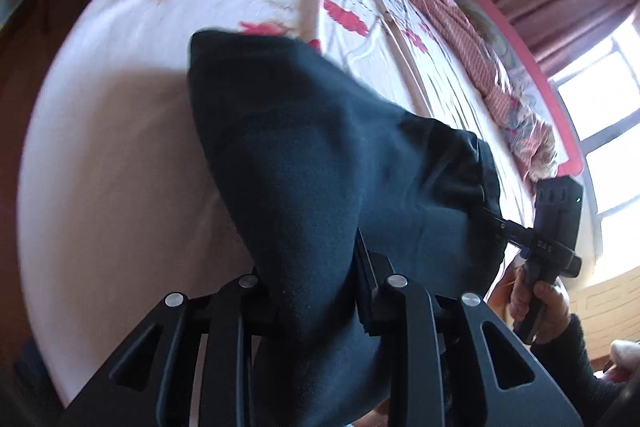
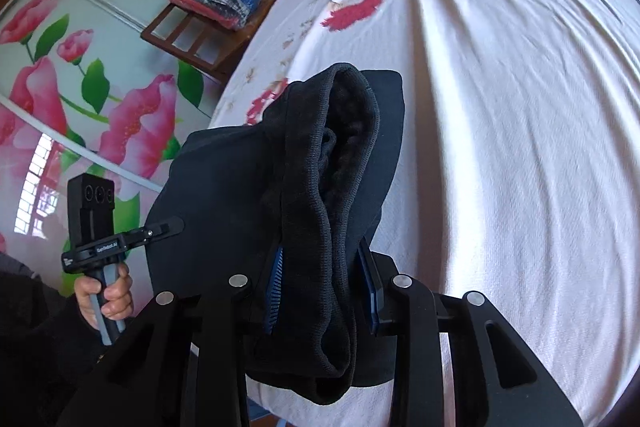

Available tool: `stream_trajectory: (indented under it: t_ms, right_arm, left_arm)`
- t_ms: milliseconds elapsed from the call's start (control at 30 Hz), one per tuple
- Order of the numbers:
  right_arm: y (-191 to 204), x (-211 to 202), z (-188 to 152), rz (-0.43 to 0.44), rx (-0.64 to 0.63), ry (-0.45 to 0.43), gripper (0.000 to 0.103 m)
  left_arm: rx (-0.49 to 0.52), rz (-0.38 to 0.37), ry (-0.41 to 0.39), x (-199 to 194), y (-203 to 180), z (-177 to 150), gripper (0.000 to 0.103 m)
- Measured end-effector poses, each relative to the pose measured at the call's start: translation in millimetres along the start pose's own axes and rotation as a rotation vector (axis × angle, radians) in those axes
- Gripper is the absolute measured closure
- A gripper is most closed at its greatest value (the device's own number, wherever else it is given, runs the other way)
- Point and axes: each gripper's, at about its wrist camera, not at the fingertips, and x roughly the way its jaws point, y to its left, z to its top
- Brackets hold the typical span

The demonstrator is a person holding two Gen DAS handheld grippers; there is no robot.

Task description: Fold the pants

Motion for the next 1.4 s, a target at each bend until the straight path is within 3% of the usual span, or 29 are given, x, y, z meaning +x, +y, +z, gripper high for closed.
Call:
stream_trajectory:
  t_ms: [67, 133, 200, 267, 300, 333, 567, 633, 667, 767, 833, 900, 967, 1033, 1133, 1400]
  right_arm:
    - [-9.7, -1.6, -2.1, 0.065, 0.055, -0.011, 0.071]
    - [-4.5, -3.8, -1.1, 0.038, 0.031, 0.006, 0.061]
    - [2.4, -9.0, 4.2, -0.005, 0.022, 0.030, 0.045]
    - [7.6, -25.3, 13.1, -0.010, 0.028, -0.011, 0.032]
    - [9.1, -36.4, 17.7, 0.008, 0.046, -0.033, 0.026]
    - [10.5, -45.0, 21.5, -0.004, 0.057, -0.054, 0.026]
    - [72.1, -102.5, 19.6, -0.023, -0.084, -0.112, 0.026]
    - [93.4, -107.6, 11.7, -0.035, -0.125, -0.118, 0.026]
    - [105.2, -109.3, 6.2, -0.045, -0.135, -0.141, 0.026]
    - [126.4, -103.0, -7.6, -0.081, -0.138, -0.170, 0.026]
    - [135.7, -95.1, -16.7, -0.118, -0.120, -0.197, 0.026]
    - [142.1, -81.8, -28.5, -0.157, -0.116, -0.204, 0.026]
    - [148.3, -68.7, -40.8, -0.261, -0.129, -0.220, 0.026]
    - [153.1, -55.5, -50.4, -0.327, -0.153, -0.222, 0.026]
    - [155.1, -41.3, -61.5, -0.360, -0.158, -0.218, 0.025]
    - [150.1, -29.2, -73.4, -0.450, -0.180, -0.194, 0.025]
  left_arm:
    - [-0.046, -0.046, -0.020, -1.2, 8.2, -2.7, 0.074]
    - [-0.014, -0.004, -0.013, -2.6, 1.5, -2.8, 0.067]
    - [0.037, 0.104, -0.002, -11.4, -9.9, -1.2, 0.060]
    - [0.070, 0.173, -0.008, -22.3, -19.3, -2.4, 0.046]
    - [0.088, 0.238, -0.019, -28.4, -21.2, -0.2, 0.033]
    - [0.115, 0.313, -0.050, -40.8, -26.0, -0.4, 0.024]
    - [0.210, 0.488, -0.207, -114.0, -67.4, -3.8, 0.023]
    - [0.231, 0.476, -0.270, -134.6, -86.2, -10.8, 0.022]
    - [0.233, 0.489, -0.310, -140.8, -94.8, -14.0, 0.017]
    - [0.279, 0.546, -0.402, -149.9, -122.8, -31.4, 0.014]
    - [0.299, 0.646, -0.460, -143.4, -135.2, -44.3, 0.011]
    - [0.324, 0.693, -0.442, -126.9, -140.8, -54.0, 0.011]
    - [0.304, 0.727, -0.417, -114.7, -141.7, -61.8, 0.011]
    - [0.280, 0.704, -0.368, -100.6, -141.0, -70.9, 0.011]
    - [0.256, 0.637, -0.325, -85.1, -137.5, -85.0, 0.011]
    - [0.194, 0.629, -0.237, -56.0, -120.2, -98.1, 0.011]
